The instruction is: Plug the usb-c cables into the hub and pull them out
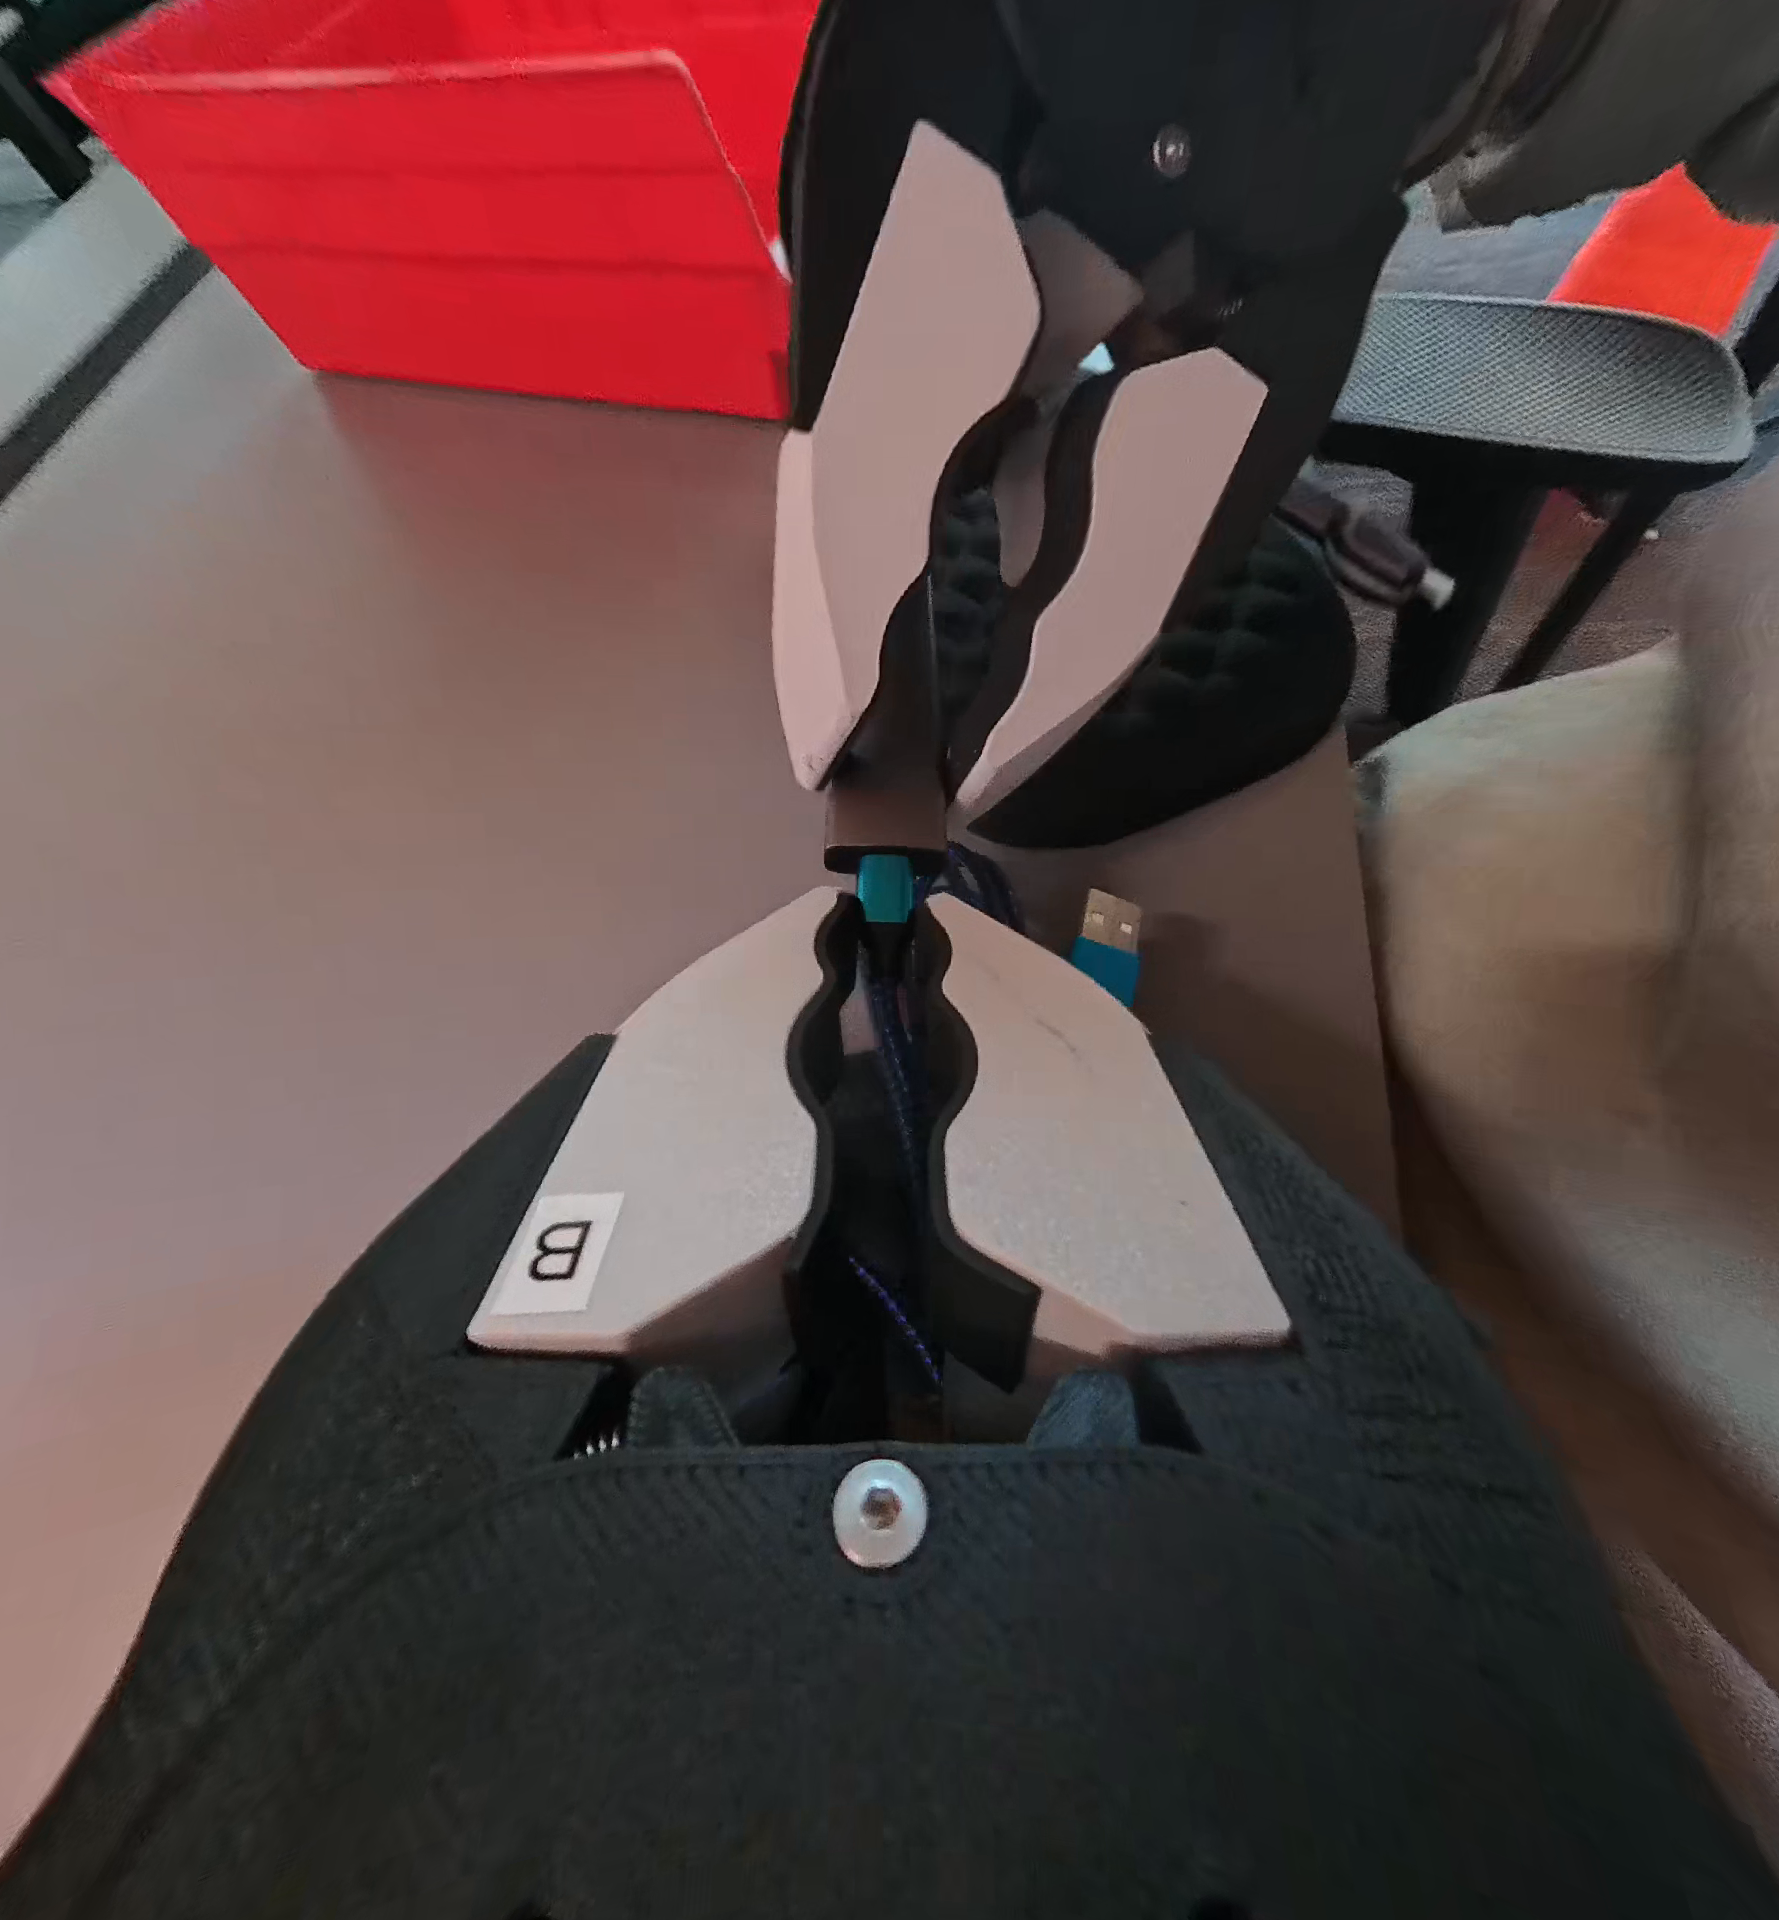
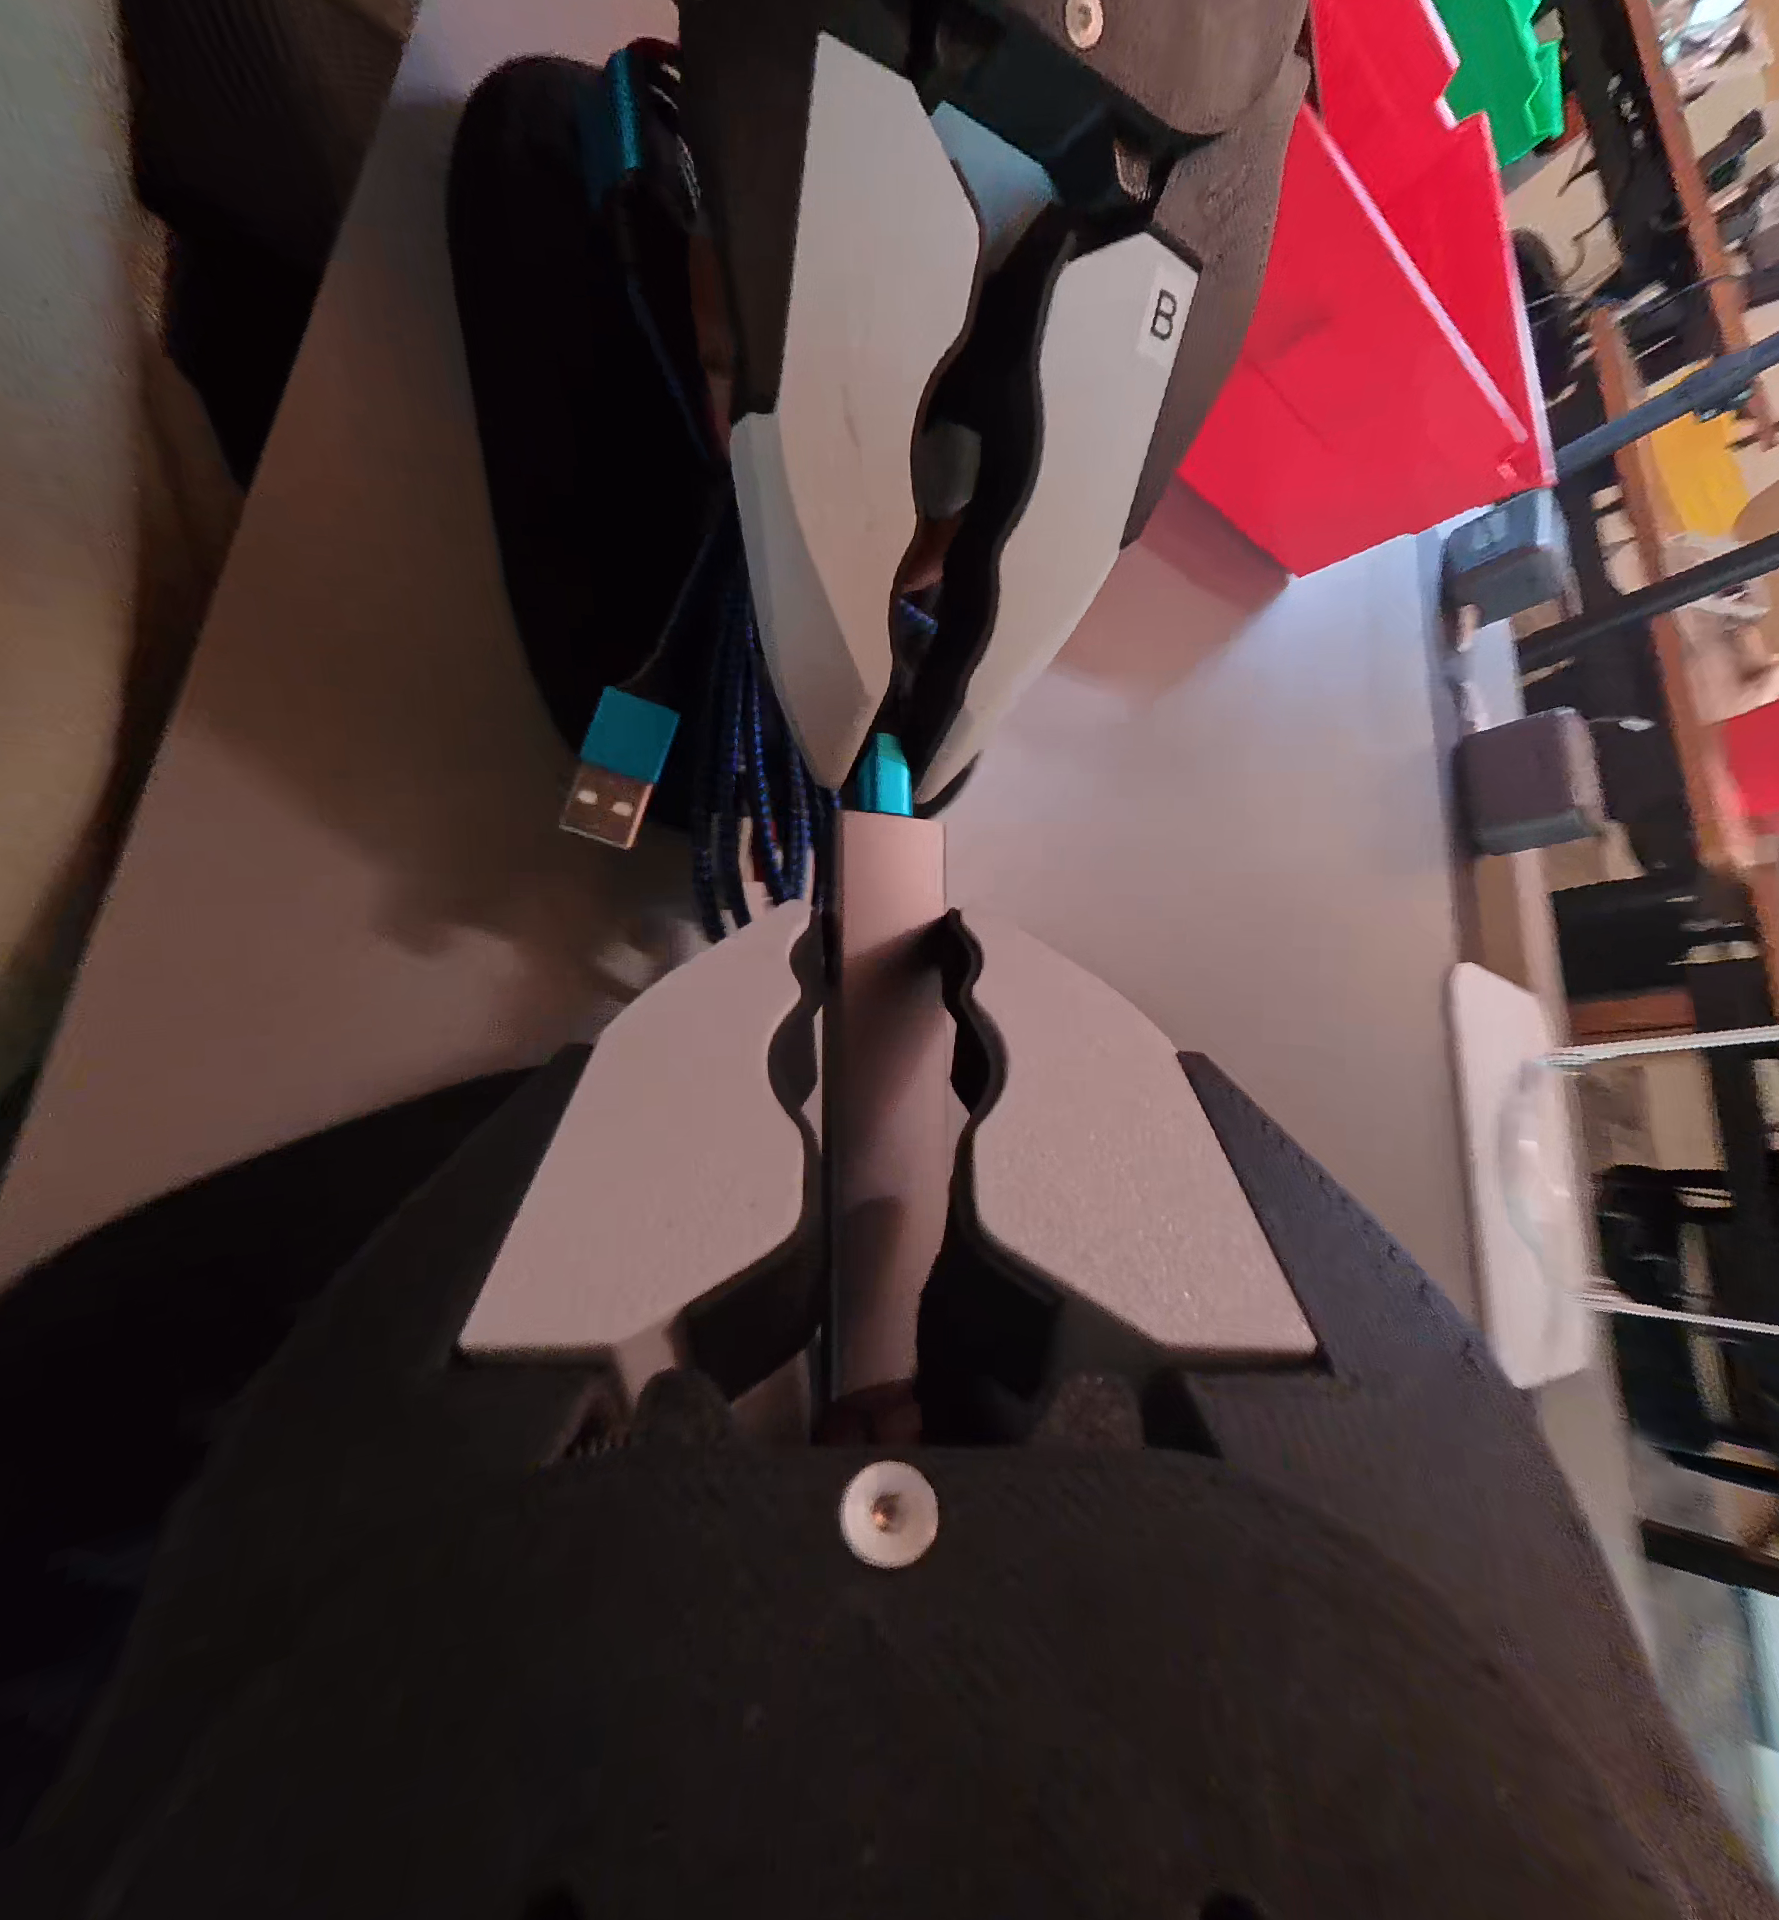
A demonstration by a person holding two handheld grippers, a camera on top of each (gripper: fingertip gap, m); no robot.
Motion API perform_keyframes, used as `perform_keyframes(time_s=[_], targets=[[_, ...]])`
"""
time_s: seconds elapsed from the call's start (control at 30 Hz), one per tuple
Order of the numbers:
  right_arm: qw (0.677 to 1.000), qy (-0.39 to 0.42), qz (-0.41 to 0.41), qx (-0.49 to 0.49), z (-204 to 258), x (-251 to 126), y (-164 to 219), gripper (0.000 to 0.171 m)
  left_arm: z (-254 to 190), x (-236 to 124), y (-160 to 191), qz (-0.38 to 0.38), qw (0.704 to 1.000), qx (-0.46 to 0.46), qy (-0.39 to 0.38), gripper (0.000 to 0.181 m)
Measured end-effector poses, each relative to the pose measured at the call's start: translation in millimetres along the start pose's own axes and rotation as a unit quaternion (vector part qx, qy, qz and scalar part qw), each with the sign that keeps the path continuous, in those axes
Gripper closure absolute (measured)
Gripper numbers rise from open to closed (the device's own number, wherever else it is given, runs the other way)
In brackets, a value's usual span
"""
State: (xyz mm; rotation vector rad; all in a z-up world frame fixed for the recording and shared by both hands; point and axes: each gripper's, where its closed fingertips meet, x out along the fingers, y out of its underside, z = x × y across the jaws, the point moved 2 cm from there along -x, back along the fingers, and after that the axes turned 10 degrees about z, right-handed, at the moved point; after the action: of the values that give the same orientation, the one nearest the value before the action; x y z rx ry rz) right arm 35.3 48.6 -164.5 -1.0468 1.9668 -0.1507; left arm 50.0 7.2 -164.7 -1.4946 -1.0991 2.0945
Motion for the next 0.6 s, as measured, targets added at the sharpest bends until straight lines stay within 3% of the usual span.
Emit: perform_keyframes(time_s=[0.13, 0.23, 0.3, 0.37, 0.47, 0.53, 0.6], targets=[[0.996, 0.088, -0.01, -0.001, -37.4, -21.7, -8.1, 0.148, 19.2, -20.4, -26.2, -0.075, 0.995, -0.017, -0.067, 0.171], [0.975, 0.177, -0.036, 0.129, -81.4, -52.5, -8.3, 0.139, 45.7, -42.8, -34.4, -0.117, 0.977, -0.053, -0.173, 0.17], [0.947, 0.181, -0.123, 0.236, -93.2, -78.1, -21.1, 0.135, 59.0, -58.9, -36.1, -0.147, 0.955, -0.065, -0.248, 0.171], [0.887, 0.14, -0.219, 0.381, -95.8, -92.5, -32.0, 0.144, 65.5, -71.4, -39.4, -0.18, 0.929, -0.067, -0.317, 0.171], [0.78, -0.034, -0.307, 0.545, -74.9, -67.7, -46.0, 0.128, 58.1, -77.9, -51.4, -0.213, 0.889, -0.004, -0.405, 0.171], [0.676, -0.113, -0.37, 0.627, -75.5, -51.5, -44.2, 0.115, 46.4, -74.0, -60.3, -0.218, 0.869, 0.055, -0.44, 0.171], [0.562, -0.143, -0.455, 0.675, -91.1, -49.4, -31.4, 0.12, 34.1, -66.1, -66.0, -0.218, 0.86, 0.093, -0.452, 0.172]])
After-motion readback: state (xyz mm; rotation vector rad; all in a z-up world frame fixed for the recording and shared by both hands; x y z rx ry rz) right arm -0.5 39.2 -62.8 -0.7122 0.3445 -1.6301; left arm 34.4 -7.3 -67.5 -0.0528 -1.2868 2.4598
